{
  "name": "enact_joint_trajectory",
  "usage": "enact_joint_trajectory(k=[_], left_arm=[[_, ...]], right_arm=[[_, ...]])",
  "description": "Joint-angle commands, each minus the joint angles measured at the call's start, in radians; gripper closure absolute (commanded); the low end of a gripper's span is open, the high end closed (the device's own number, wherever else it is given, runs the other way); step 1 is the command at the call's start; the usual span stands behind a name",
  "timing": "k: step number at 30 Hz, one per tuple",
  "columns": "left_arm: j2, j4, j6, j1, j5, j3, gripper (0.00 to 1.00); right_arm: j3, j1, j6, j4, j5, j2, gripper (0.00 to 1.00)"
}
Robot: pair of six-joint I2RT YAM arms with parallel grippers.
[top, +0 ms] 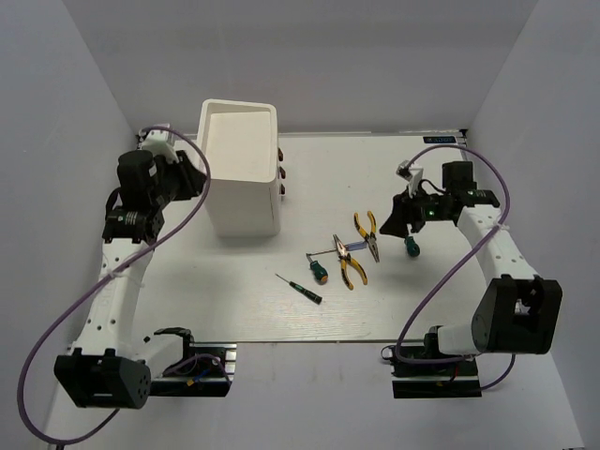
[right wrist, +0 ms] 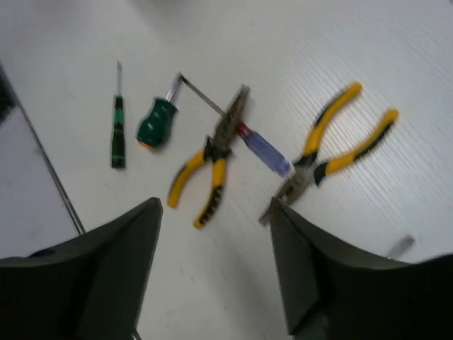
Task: Sort the tools into containers
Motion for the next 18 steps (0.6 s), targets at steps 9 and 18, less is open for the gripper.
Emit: enact_joint_trajectory(k=[9,18], left_arm=[[0.182,0.05,-0.053,0.005,-0.061,0.204,0.12],[0.368,0.028,-0.032,0.005,-0.071,0.387,0.12]], right_arm=[[0.303,0.223,0.034,0.613,-0.238,0.417,0.1],[0.842,0.286,0.322,0.958,-0.101,0.882,0.21]])
